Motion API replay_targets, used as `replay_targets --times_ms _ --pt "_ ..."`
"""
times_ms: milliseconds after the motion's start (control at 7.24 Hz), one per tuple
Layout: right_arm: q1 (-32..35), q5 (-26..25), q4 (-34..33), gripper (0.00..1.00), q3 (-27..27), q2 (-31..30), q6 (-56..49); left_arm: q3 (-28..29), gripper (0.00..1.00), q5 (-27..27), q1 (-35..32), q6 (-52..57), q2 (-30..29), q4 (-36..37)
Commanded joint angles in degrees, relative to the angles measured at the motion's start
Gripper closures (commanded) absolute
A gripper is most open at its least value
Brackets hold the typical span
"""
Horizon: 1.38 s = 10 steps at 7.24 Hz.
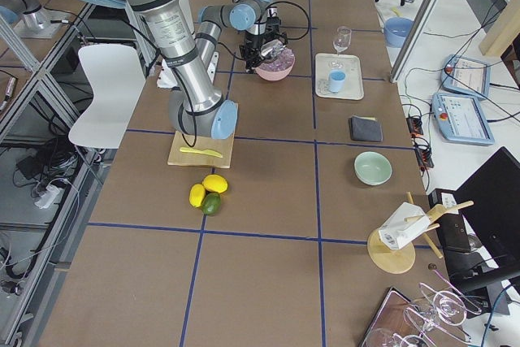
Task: Put ice in cup with scoop
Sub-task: 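Lift the ice-filled scoop and carry it to the clear glass on the tray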
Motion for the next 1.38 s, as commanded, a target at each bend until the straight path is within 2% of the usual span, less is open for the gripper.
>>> replay_targets --times_ms 0,415,553,829,1106,1244 --pt "5.29 7.08 -2.76 1.0 1.4 0.7 2.02 0.0 0.0 0.02 0.0 0.0 -0.07 -0.04" --pt "11.1 10.71 -14.61 1.0 0.87 5.09 2.74 0.0 0.0 0.02 0.0 0.0 -0.07 0.05" --pt "13.12 12.38 -17.26 1.0 -1.13 7.36 2.74 0.0 0.0 0.02 0.0 0.0 -0.16 0.05" --pt "16.11 13.19 -21.66 1.0 -15.14 18.41 2.74 0.0 0.0 0.02 0.0 0.0 -0.07 0.05" --pt "17.62 12.14 -21.68 1.0 -33.57 28.43 -0.14 0.0 0.0 0.02 0.0 0.0 -0.07 0.05" --pt "18.06 10.74 -22.03 1.0 -41.15 32.13 -4.25 0.0 0.0 0.02 0.0 0.0 -0.16 0.05"
